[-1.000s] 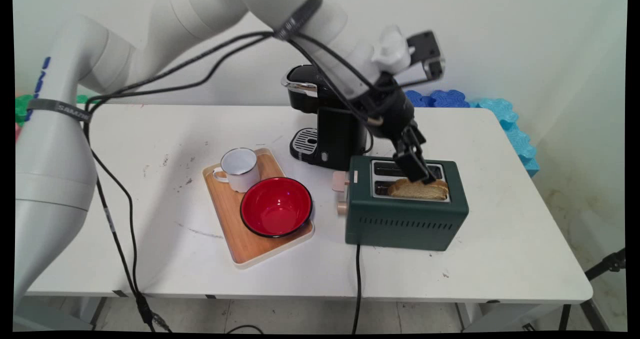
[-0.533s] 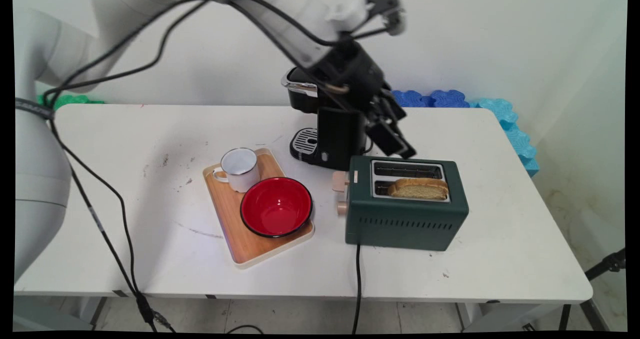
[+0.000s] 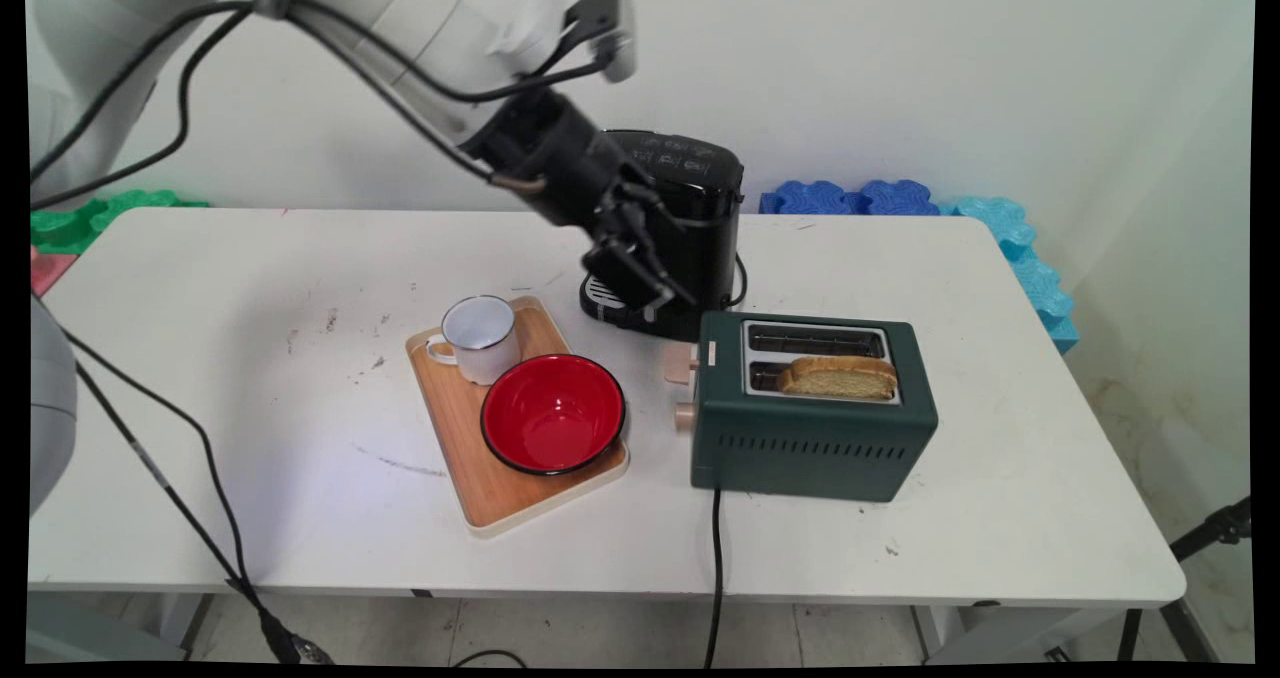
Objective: Press the toaster switch
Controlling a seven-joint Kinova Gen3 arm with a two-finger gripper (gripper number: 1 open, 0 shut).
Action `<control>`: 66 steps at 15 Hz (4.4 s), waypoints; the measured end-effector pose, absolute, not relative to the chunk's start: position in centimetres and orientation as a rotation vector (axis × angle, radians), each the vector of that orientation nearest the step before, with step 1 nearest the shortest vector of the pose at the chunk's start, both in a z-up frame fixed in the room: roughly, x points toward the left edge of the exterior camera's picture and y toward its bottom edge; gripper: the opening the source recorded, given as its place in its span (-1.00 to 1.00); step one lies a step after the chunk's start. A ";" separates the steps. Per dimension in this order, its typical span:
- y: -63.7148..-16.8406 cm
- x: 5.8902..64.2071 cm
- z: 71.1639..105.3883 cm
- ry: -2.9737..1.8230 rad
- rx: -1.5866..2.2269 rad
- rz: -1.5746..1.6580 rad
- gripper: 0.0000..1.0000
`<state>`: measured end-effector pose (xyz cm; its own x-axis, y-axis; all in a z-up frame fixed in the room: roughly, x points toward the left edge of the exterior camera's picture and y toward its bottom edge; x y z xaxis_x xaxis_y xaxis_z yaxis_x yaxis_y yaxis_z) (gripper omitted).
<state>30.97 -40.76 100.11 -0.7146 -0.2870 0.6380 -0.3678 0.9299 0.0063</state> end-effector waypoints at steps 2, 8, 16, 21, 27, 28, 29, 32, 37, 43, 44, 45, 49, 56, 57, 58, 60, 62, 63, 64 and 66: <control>-40.4 32.2 98.9 -2.426 0.483 0.154 1.00; -40.3 33.4 95.7 -2.450 0.518 0.145 -1.00; -41.5 32.4 92.3 -2.420 0.524 0.134 -1.00; -42.0 31.8 91.3 -2.407 0.505 0.120 -1.00; -42.3 31.3 89.8 -2.410 0.474 0.093 -1.00; -42.3 31.2 89.6 -2.411 0.469 0.091 -1.00; -42.4 31.2 89.4 -2.411 0.465 0.089 -1.00; -42.6 31.0 88.9 -2.412 0.454 0.086 -1.00; -42.7 30.9 87.9 -2.414 0.443 0.084 -1.00; -42.4 31.1 86.9 -2.407 0.444 0.081 -1.00; -42.3 31.1 86.8 -2.405 0.445 0.080 -1.00; -42.2 31.2 86.7 -2.404 0.445 0.079 -1.00; -42.0 31.4 86.2 -2.400 0.449 0.077 -1.00; -41.7 32.1 85.5 -2.398 0.459 0.080 -1.00; -41.7 32.1 85.5 -2.397 0.460 0.081 -1.00; -41.6 32.2 85.4 -2.396 0.461 0.082 -1.00; -41.6 32.3 85.3 -2.391 0.464 0.083 -1.00; -41.6 32.3 85.1 -2.388 0.466 0.084 -1.00; -41.5 32.3 85.0 -2.387 0.467 0.084 -1.00; -41.5 32.4 84.9 -2.386 0.468 0.084 -1.00; -41.4 32.4 84.7 -2.384 0.470 0.082 -1.00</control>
